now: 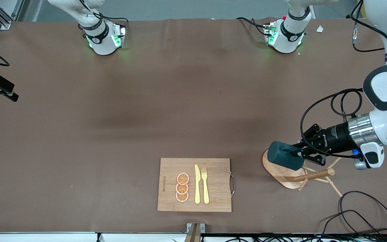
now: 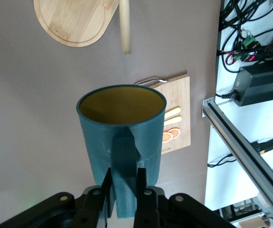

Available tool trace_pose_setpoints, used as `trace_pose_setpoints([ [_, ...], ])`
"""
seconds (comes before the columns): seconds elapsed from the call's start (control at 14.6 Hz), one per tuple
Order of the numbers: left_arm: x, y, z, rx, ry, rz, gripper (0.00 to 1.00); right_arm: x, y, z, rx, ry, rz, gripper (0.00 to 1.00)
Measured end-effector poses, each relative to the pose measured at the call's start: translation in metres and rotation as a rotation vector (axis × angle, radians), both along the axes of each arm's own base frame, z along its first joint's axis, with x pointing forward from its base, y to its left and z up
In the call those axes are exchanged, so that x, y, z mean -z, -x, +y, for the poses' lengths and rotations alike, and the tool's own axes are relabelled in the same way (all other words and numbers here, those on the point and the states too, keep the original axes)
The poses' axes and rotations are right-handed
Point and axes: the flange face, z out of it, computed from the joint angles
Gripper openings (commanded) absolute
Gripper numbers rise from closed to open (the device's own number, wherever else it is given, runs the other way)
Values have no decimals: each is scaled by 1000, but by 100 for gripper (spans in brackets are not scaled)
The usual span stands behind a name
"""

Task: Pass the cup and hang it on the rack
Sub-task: 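Lower the mug with the left gripper beside the wooden rack pegs, then slide the mug handle onto a rack peg with the left gripper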

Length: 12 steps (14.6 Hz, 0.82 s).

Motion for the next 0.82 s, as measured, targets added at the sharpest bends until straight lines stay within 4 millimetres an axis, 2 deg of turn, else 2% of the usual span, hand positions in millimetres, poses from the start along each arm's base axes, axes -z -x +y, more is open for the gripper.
trace_pose_setpoints([
  [0.41,29,-13,32,-40,40,2,0,0,0,0,0,0,0,100],
  [0.82,47,-18,44,-59,40,22,0,0,0,0,0,0,0,100],
])
